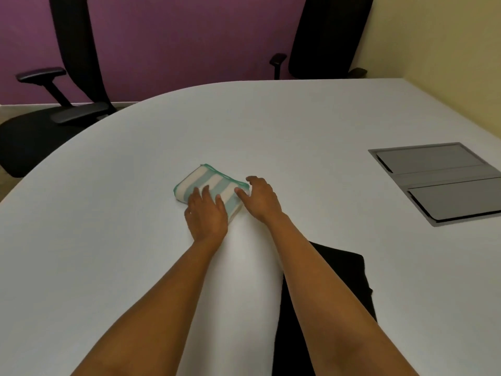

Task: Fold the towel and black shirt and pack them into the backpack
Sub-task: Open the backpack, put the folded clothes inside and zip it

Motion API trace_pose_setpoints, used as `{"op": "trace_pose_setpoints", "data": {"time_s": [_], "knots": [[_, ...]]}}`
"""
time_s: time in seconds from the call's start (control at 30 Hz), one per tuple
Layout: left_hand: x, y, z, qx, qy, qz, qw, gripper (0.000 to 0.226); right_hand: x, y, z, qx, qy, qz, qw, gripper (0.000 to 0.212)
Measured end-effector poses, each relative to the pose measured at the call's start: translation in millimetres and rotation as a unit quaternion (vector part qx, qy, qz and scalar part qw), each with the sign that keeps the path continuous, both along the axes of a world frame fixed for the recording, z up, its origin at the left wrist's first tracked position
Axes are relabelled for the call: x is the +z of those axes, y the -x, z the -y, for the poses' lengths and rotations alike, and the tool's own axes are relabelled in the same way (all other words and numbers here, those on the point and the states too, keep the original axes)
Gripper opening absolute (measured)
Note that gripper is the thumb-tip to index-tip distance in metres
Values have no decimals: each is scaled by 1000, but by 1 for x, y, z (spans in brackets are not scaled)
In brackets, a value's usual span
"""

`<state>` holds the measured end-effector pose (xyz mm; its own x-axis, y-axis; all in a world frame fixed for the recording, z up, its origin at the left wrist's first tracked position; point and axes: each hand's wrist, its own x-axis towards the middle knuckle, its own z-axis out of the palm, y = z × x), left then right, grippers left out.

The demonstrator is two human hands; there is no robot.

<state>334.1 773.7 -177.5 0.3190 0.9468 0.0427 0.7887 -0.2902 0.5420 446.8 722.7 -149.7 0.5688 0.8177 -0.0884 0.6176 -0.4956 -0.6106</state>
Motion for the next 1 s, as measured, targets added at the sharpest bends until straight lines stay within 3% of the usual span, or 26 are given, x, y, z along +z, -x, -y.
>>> {"op": "trace_pose_setpoints", "data": {"time_s": [0.2, 0.4, 0.57, 0.77, 1.0], "knots": [[-17, -15, -54, 72, 71, 32, 994, 53, -19, -13, -66, 73, 95, 21, 993, 70], [-30, -25, -68, 116, 109, 135, 978, 65, -46, -16, -86, 79, 69, -22, 994, 61], [-19, -20, -72, 215, 215, 254, 918, 72, -39, -14, -82, 23, 106, -230, 967, 59], [17, -19, -61, 168, 231, 298, 911, 55, -8, -14, -44, -22, -27, -426, 904, 37], [81, -23, 3, 41, 232, 339, 911, 45, 41, -14, 26, -123, -133, -394, 901, 38]]}}
